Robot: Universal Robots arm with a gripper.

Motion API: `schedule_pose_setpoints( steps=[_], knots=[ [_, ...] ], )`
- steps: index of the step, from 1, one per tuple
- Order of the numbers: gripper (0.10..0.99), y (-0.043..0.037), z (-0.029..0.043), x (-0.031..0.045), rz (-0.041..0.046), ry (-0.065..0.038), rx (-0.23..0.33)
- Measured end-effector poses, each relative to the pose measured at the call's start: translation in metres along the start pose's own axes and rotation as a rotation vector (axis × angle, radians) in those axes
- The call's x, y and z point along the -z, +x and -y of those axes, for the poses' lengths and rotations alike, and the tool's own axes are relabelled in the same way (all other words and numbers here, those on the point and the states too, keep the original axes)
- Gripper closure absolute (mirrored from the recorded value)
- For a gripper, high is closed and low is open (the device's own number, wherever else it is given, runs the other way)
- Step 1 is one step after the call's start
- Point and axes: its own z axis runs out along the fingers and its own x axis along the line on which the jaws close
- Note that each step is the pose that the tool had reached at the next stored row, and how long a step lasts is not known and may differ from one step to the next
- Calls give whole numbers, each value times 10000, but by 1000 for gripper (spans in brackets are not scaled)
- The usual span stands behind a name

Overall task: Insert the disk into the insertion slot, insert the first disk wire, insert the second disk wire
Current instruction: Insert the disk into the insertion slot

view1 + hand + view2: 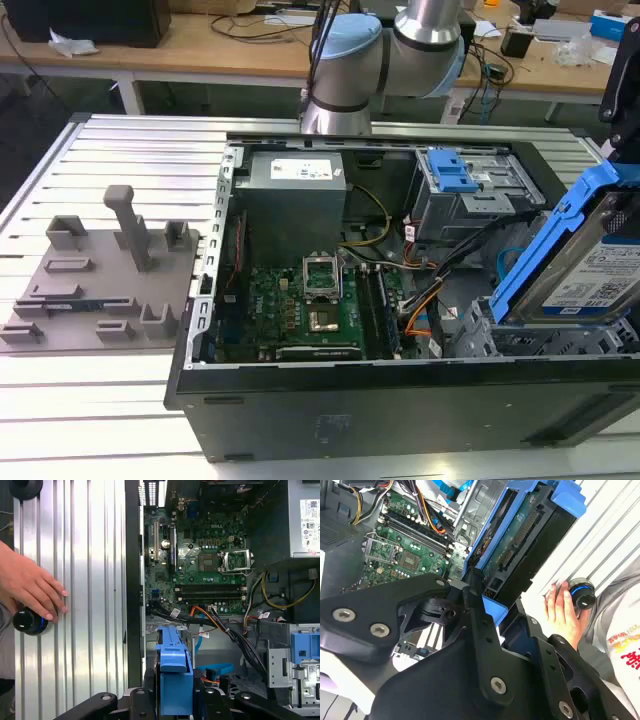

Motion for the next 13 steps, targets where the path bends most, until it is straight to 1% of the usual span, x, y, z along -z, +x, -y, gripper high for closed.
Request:
schedule_pose_setpoints(
  steps=[10, 13],
  knots=[
    [718, 0, 0, 0, 0, 0, 0],
    [718, 0, 0, 0, 32, 0, 1]
  ],
)
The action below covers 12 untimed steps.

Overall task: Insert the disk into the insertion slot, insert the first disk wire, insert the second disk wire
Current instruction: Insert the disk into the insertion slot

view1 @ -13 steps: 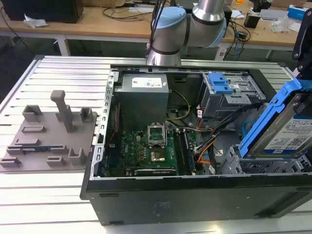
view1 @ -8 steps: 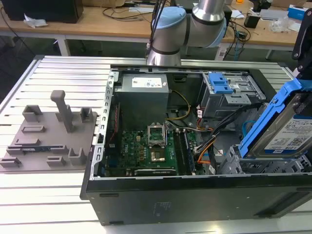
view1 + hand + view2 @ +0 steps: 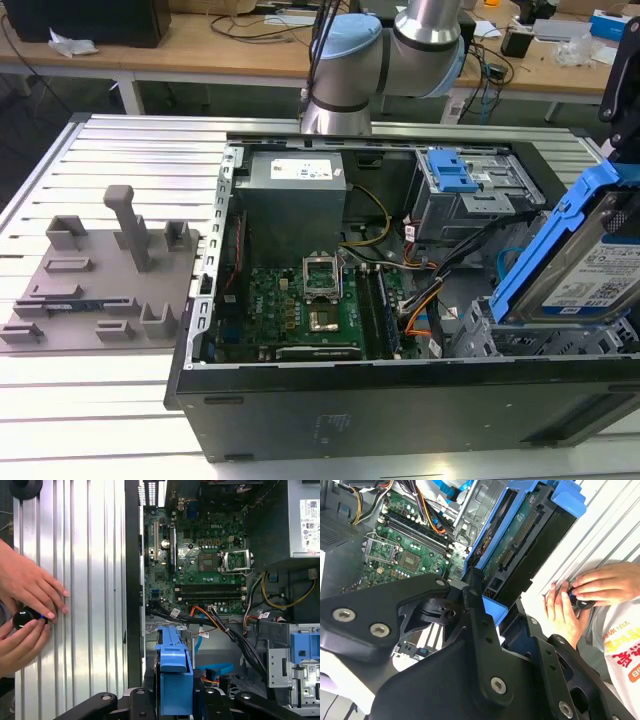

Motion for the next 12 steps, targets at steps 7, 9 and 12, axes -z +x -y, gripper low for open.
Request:
schedule_pose_setpoints(
  steps=[7, 9, 12],
  knots=[
    [718, 0, 0, -2, 334, 8, 17],
    [718, -1, 0, -2, 374, 11, 19],
    [718, 0, 0, -2, 379, 15, 18]
  ],
)
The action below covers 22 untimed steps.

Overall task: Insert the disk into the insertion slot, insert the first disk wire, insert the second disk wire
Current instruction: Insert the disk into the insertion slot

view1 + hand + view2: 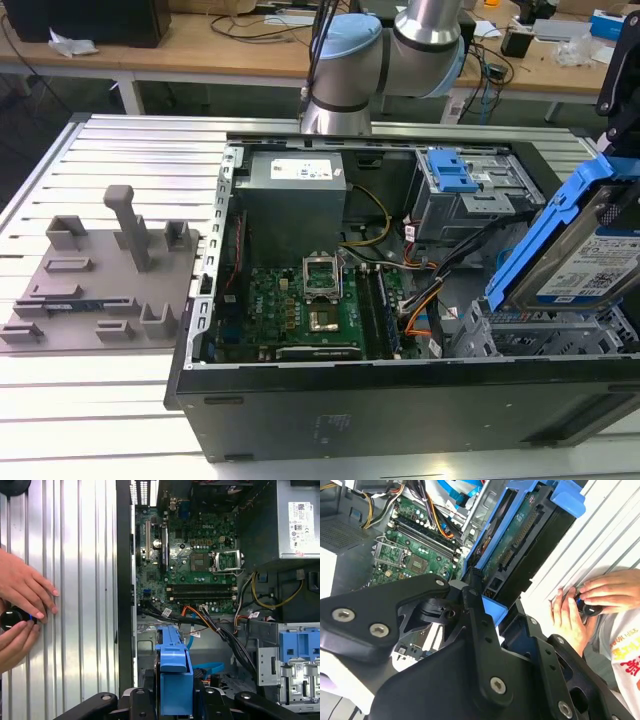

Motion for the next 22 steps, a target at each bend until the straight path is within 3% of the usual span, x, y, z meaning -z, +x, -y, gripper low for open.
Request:
schedule_pose_setpoints(
  steps=[1, 2, 3, 8, 18, 22],
  knots=[
    [718, 0, -1, -1, 0, 20, 1],
    [718, 0, 0, -4, 3, 175, 24],
    [718, 0, 1, -10, 3, 252, 86],
    [718, -2, 0, -20, -2, 357, 228],
    [718, -5, -2, -23, -6, 361, 227],
    [718, -41, -9, -32, -20, 361, 158]
  ],
)
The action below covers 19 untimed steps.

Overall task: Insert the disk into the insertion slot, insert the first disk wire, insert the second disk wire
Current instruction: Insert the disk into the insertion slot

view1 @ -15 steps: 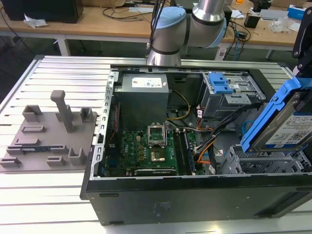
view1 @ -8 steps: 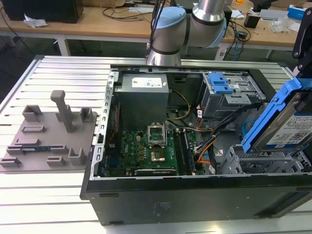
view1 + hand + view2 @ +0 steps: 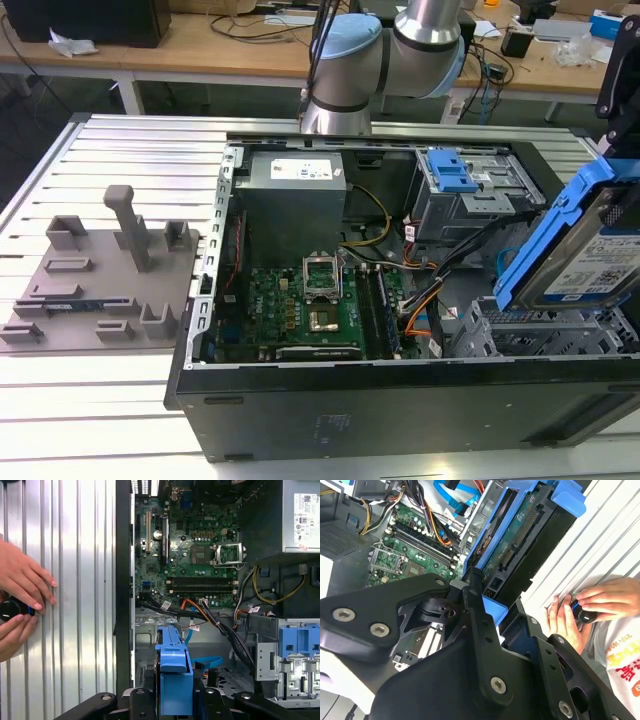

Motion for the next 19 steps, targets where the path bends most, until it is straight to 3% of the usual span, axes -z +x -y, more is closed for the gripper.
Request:
schedule_pose_setpoints(
  steps=[19],
  knots=[
    [718, -151, 25, -83, -42, -54, -123]
  ],
)
